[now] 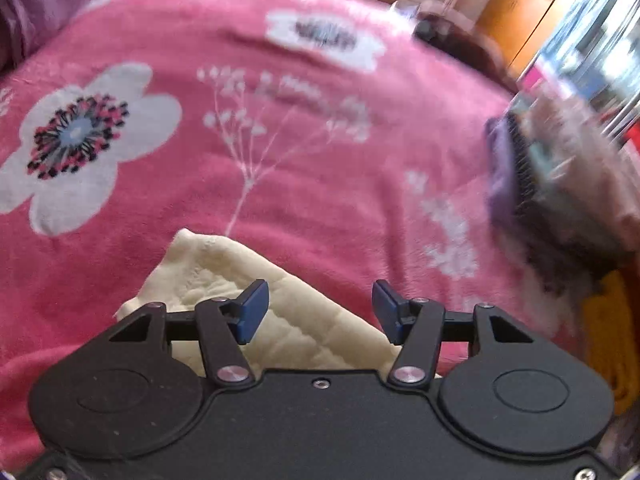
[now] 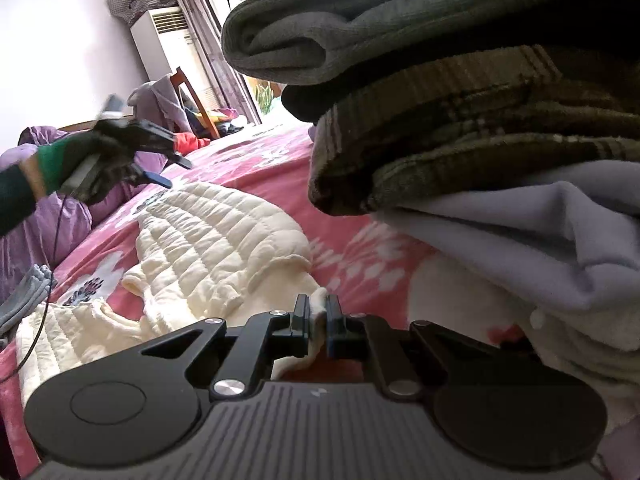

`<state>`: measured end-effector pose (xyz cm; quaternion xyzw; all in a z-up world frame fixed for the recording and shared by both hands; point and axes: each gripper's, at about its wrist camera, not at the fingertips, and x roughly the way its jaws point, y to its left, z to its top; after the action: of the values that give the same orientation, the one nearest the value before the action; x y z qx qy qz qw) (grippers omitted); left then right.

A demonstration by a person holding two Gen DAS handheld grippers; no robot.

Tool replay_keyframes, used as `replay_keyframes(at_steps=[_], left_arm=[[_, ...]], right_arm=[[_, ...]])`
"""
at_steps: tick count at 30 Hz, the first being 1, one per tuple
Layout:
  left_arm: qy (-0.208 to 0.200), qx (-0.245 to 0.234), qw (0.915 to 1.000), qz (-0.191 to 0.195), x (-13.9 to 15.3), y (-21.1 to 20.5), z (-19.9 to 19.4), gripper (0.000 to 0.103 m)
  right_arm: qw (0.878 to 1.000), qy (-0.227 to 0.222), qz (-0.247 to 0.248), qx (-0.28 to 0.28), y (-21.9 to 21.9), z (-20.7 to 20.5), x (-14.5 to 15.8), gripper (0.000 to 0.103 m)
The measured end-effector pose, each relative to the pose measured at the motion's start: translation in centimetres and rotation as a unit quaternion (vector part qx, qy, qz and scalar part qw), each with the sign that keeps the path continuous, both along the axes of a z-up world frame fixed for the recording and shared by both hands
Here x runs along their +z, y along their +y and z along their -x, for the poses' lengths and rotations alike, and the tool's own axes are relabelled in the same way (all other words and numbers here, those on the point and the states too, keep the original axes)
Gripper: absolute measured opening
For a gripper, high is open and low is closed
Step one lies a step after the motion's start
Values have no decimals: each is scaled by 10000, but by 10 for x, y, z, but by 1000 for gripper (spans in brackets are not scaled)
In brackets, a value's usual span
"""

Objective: Fold clothes

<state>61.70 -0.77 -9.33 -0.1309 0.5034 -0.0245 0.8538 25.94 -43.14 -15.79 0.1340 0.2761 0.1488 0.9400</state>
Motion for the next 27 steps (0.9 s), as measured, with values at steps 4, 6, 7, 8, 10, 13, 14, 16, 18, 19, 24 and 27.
replay_keyframes(at_steps=[4,6,7,8,10,13,14,16,18,19,24,27], left_arm=[[631,174,9975,-261,-26,-13,-17,55],[635,147,9967,-493,-32,-20,-19,54],[598,100,9963,-612,-31,-23,-17,53],[560,53,9957,-731,-31,-26,-16,44],[457,-65,9952,-862,-26,-29,-12,30],[89,-169,9982,-574,-7,-19,2,10],[-79,-185,9989,-434,1,-15,8,10],[-418,-208,9988,-146,16,-5,20,9],[-795,-155,9965,213,30,9,41,9],[-1009,-125,9940,394,36,18,55,9],[-1835,214,9750,1234,51,70,129,9],[-2235,523,9579,1726,53,106,173,9]], right_arm=[[10000,-38,-45,19,-2,1,1,8],[10000,-53,-69,33,-3,1,1,8],[9999,-59,-91,27,-5,2,1,8],[9999,-78,-136,26,-6,2,1,8],[9997,-165,-177,23,-7,4,3,8],[9991,-386,-192,61,-8,11,10,8],[9989,-428,-179,74,-7,13,12,8],[9985,-512,-153,99,-7,18,16,8],[9977,-656,-89,130,-5,25,21,8],[9964,-820,-55,197,-3,31,26,8],[9876,-1454,332,488,13,62,48,8],[9770,-1857,744,738,30,86,59,8]])
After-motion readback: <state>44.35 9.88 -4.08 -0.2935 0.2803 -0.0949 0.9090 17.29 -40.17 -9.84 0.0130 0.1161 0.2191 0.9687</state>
